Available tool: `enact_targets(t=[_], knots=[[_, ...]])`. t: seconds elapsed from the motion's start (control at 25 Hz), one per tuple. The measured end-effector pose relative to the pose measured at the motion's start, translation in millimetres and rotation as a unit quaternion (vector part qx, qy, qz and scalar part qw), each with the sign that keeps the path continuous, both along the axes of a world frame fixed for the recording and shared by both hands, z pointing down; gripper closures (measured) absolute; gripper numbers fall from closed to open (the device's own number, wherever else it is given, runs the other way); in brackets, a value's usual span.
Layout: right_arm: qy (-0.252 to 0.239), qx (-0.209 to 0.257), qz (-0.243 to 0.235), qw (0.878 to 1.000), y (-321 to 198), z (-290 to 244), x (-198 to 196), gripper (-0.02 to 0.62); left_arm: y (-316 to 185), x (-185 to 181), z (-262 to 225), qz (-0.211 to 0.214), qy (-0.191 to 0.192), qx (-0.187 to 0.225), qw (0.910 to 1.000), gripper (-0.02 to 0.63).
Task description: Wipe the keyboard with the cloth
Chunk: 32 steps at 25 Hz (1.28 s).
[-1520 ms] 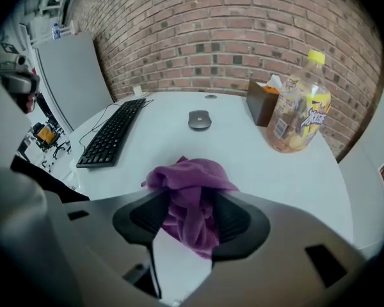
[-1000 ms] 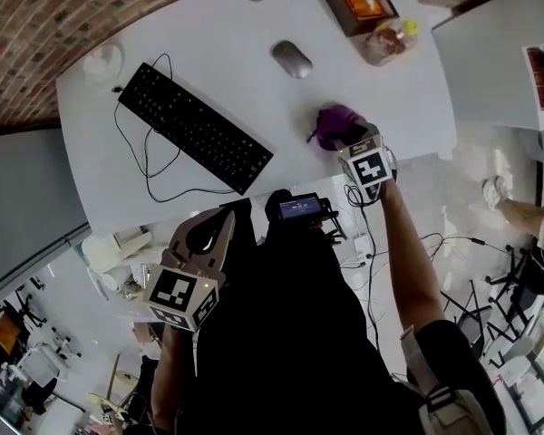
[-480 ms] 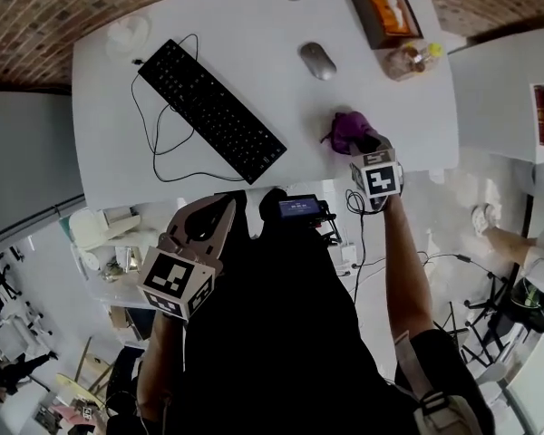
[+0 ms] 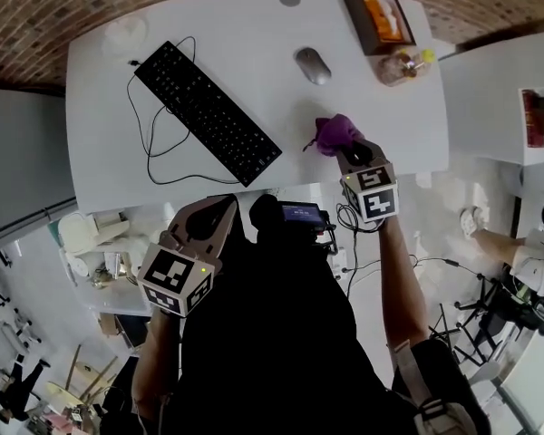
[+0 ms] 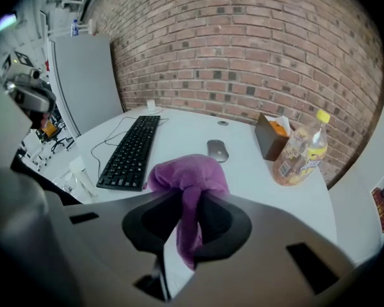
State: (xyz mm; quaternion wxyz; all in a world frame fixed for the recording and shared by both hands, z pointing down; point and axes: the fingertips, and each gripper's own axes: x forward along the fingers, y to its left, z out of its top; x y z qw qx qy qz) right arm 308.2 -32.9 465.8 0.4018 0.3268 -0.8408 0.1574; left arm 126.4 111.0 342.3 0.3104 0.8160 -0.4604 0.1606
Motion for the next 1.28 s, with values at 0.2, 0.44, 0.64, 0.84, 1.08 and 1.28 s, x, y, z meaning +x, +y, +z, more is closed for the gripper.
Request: enact_targets(t=[0.2,0.44,0.64,0.84,1.08,1.28], knots=[[-0.034,-0.003,-0.036,0.999,20,-19,-40,0.518,-5,-5,2,0.006,0.008,0.002,1.0000,0.591],[-0.047,-0.017,-0.085,0.995,39,-17,-85,0.518,-7,-20,0,-0.003,0.009,0.002,0.9999,0.591],[-0.057,-0.052,-0.116,0.990,50,-2,-120,0.518,-5,-42,3,-0.020,0.010,-0.007,0.9997,0.591],[-0.054,-0.101,-0.121,0.986,55,35,-145,0.518,0,-69,8,-0.039,0.007,-0.019,0.9990,0.591],[-0.034,-0.113,-0.119,0.986,55,59,-156,0.518,6,-100,14,-0.054,0.006,-0.033,0.9979,0.591],[-0.030,-0.113,-0.107,0.987,54,66,-167,0.518,7,-119,22,-0.052,0.010,-0.041,0.9977,0.591]])
